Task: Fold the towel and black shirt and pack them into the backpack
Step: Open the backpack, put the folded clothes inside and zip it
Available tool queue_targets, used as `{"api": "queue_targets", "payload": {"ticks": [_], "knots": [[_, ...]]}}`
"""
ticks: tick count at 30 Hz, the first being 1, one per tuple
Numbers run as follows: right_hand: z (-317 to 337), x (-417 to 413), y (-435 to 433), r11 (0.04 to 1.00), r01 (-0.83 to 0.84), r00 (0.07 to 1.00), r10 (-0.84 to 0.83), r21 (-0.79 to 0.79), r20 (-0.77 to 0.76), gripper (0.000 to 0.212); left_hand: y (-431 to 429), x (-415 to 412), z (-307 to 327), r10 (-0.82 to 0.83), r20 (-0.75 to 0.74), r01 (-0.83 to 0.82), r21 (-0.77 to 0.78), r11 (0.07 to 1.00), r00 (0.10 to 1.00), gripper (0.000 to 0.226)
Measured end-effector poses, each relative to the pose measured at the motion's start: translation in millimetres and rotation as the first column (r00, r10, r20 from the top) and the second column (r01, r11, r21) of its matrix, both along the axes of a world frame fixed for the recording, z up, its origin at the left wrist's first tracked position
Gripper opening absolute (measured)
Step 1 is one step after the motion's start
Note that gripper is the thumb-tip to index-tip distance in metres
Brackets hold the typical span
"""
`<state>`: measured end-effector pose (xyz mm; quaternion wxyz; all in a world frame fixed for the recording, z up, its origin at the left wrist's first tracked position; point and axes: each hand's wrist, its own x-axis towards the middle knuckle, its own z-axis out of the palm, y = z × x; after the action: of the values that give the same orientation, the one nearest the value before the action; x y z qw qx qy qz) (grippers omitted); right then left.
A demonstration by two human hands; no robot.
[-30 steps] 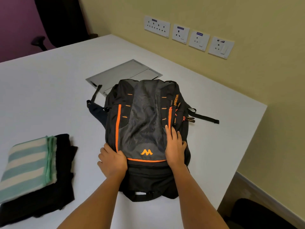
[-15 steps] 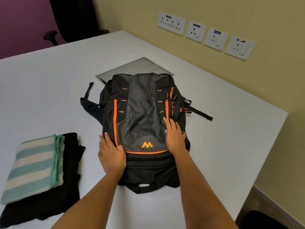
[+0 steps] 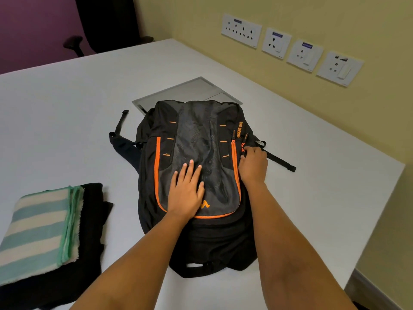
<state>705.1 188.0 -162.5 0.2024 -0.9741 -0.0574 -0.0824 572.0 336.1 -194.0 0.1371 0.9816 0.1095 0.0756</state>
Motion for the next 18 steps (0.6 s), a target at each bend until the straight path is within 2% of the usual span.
{"api": "queue_targets", "payload": {"ticks": [11, 18], "knots": [[-10.5, 20.8, 5.2, 0.992, -0.046, 0.997, 0.039, -0.118, -0.062, 0.032, -14.8, 16.4, -25.7, 0.067, -0.132, -0.060, 0.059, 0.996, 0.989, 0.075], [-15.0, 16.5, -7.4, 0.985, -0.104, 0.994, 0.105, -0.139, -0.001, 0.032, -16.0, 20.7, -27.3, 0.075, -0.166, -0.062, 0.081, 0.995, 0.983, 0.075]]}}
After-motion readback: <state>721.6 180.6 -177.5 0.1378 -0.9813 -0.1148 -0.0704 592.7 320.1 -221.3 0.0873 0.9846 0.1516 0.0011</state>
